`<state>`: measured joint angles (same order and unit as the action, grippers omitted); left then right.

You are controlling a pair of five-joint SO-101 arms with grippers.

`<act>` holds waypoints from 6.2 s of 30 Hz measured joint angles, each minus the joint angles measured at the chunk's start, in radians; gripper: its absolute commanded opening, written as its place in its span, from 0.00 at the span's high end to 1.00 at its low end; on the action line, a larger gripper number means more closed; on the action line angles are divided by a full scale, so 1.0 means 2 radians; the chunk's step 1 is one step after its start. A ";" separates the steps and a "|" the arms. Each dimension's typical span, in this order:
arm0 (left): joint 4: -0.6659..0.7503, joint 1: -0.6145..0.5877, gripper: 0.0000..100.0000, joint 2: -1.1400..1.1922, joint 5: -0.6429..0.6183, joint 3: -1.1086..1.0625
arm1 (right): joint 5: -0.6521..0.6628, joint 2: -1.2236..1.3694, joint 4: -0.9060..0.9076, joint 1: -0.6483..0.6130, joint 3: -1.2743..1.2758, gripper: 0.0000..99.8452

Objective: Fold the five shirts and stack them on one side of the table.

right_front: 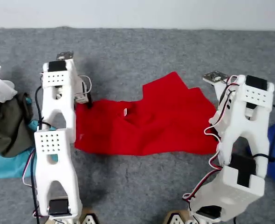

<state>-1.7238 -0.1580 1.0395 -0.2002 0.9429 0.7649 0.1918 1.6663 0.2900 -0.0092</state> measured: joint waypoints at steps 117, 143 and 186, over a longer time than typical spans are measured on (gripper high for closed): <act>0.032 0.188 0.91 -0.085 0.144 -0.147 | -0.016 0.000 0.002 0.000 0.000 0.50; 0.001 0.189 0.99 -0.113 0.118 -0.121 | -0.018 0.000 0.002 -0.011 0.000 0.50; 0.000 -0.036 0.79 -0.218 0.116 -0.227 | -0.018 0.000 0.002 -0.020 0.000 0.50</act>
<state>-1.7238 -0.2302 0.6038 0.0315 0.4887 0.7281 0.1918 1.6694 0.2501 -0.0092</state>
